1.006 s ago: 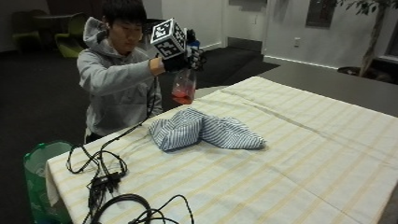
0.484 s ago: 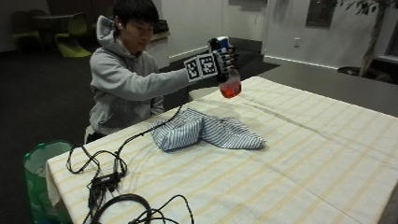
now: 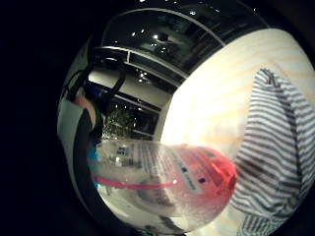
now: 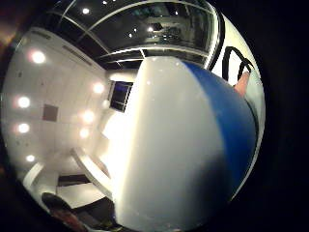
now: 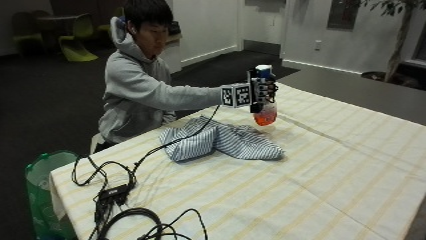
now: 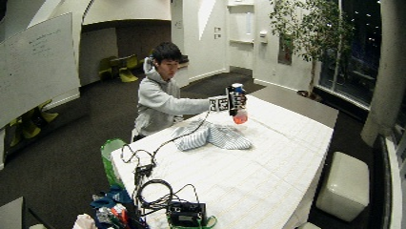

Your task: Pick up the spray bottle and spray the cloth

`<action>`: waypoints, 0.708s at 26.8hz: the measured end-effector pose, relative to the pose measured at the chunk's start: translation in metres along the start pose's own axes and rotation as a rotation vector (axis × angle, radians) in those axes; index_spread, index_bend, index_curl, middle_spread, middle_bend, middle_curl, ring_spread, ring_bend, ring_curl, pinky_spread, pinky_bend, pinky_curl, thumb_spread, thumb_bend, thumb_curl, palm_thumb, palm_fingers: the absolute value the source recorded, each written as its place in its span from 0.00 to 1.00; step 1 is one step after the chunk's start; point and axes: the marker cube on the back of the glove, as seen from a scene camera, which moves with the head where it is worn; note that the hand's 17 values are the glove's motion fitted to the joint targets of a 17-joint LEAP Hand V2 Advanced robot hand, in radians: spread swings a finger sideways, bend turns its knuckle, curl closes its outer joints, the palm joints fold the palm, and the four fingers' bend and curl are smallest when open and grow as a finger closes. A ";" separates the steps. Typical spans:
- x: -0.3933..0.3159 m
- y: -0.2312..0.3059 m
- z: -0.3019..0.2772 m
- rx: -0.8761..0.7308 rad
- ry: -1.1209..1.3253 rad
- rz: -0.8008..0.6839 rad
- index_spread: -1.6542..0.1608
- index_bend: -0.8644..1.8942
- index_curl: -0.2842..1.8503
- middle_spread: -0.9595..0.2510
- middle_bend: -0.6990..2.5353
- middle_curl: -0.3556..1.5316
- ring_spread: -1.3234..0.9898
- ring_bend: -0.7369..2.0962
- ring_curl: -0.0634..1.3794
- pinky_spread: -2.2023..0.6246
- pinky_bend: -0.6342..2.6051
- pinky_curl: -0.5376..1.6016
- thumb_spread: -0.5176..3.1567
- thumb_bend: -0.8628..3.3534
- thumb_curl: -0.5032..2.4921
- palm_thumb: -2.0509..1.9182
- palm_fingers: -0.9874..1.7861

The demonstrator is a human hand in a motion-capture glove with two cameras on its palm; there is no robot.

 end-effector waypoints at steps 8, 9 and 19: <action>0.032 0.006 0.028 -0.111 0.033 0.009 0.79 0.39 0.38 0.70 0.41 0.45 0.50 0.46 0.36 0.68 0.31 0.45 0.20 0.19 0.40 0.78 0.83; 0.035 0.008 0.030 -0.145 0.049 -0.002 0.79 0.39 0.38 0.70 0.40 0.45 0.50 0.46 0.36 0.68 0.32 0.45 0.20 0.19 0.40 0.78 0.83; 0.035 0.012 0.002 -0.329 0.141 -0.100 0.74 0.32 0.32 0.74 0.31 0.41 0.52 0.40 0.35 0.76 0.36 0.48 0.29 0.19 0.38 0.75 0.39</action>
